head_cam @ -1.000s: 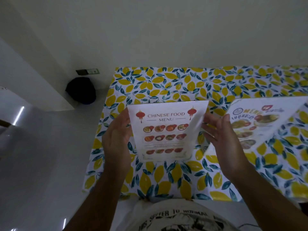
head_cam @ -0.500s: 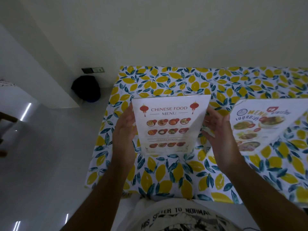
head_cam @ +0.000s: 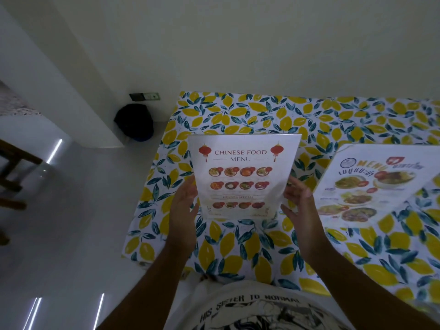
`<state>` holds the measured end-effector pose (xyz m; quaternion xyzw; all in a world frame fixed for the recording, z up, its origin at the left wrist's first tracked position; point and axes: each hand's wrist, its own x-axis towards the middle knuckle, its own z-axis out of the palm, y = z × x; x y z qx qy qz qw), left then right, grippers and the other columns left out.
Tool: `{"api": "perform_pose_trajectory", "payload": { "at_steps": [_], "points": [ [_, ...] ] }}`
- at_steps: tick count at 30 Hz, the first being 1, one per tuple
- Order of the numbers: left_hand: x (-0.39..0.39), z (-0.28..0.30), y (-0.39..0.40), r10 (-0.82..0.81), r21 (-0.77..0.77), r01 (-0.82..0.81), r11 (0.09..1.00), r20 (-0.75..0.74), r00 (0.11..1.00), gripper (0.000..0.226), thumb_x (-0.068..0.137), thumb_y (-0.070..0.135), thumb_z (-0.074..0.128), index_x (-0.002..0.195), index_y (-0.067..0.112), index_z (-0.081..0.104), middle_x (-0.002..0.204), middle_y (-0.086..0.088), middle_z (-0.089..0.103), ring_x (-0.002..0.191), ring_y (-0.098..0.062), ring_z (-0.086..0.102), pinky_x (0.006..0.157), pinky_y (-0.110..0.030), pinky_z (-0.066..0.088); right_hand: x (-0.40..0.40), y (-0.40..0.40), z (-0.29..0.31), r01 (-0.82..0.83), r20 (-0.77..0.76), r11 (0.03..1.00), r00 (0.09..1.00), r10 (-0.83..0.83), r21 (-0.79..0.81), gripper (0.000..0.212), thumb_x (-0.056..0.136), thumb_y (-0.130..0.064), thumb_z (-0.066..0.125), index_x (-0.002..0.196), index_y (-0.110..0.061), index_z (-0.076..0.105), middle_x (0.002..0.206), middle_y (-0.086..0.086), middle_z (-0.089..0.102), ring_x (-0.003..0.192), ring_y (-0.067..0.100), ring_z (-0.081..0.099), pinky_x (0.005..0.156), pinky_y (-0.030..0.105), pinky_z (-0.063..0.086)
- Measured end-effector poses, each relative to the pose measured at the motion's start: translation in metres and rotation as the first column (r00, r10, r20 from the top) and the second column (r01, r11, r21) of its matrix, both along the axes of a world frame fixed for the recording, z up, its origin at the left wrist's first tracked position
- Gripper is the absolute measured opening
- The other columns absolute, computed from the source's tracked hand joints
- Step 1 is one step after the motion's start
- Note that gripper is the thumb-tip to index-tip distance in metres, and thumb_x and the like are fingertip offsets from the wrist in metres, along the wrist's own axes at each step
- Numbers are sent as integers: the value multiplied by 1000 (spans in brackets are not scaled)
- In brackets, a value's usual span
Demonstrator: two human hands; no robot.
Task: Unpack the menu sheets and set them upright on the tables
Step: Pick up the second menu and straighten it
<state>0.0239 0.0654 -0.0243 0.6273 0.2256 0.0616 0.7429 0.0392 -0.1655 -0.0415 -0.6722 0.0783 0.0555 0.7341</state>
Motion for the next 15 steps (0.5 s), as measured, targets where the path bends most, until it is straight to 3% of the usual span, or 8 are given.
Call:
{"api": "perform_pose_trajectory", "payload": {
  "at_steps": [2, 5, 7, 10, 12, 15],
  "points": [
    [-1, -3, -2, 24, 14, -23, 1000, -15, 1000, 35, 99, 10, 49, 112, 39, 64, 100, 25, 75, 99, 7, 67, 98, -34, 47, -1, 0, -3, -14, 22, 1000, 1000, 14, -15, 98, 66, -88, 46, 140, -23, 47, 114, -26, 62, 119, -2, 54, 107, 37, 36],
    [0, -6, -5, 62, 23, -62, 998, -11, 998, 34, 98, 8, 50, 112, 36, 64, 100, 26, 74, 98, 7, 67, 99, -36, 47, -1, -1, -5, -33, 25, 999, 999, 33, -4, 88, 72, -84, 44, 139, -28, 48, 128, -17, 58, 129, 6, 49, 110, 36, 32],
    [1, -5, -10, 79, 39, -79, 996, 13, 997, 38, 98, 2, 46, 108, 34, 64, 95, 26, 75, 92, 7, 68, 91, -29, 50, 0, -3, -6, -48, 28, 999, 998, 48, 8, 81, 80, -78, 43, 142, -26, 46, 136, -7, 55, 131, 8, 48, 108, 31, 35],
    [1, 2, -17, 52, 107, -63, 992, 98, 994, 57, 94, -14, 39, 101, 35, 68, 85, 25, 76, 83, 8, 69, 69, -11, 53, 4, -4, -7, -60, 75, 998, 995, 59, 12, 55, 96, -45, 33, 142, -18, 43, 129, -4, 59, 122, 3, 56, 94, 17, 48],
    [2, 0, -20, 44, 135, -62, 989, 130, 991, 61, 92, -20, 38, 104, 33, 67, 88, 23, 76, 84, 5, 70, 67, -10, 52, 7, -4, -7, -55, 116, 998, 992, 52, 26, 48, 97, -34, 30, 139, -16, 44, 124, -3, 59, 114, -1, 60, 89, 15, 50],
    [5, -10, -18, 84, 144, -102, 984, 131, 988, 51, 93, -19, 40, 115, 22, 60, 97, 17, 76, 91, 0, 70, 70, -13, 54, 11, -2, -6, -42, 138, 999, 990, 38, 28, 45, 98, -36, 31, 136, -18, 46, 122, -4, 59, 112, -1, 60, 85, 11, 49]
  ]
}}
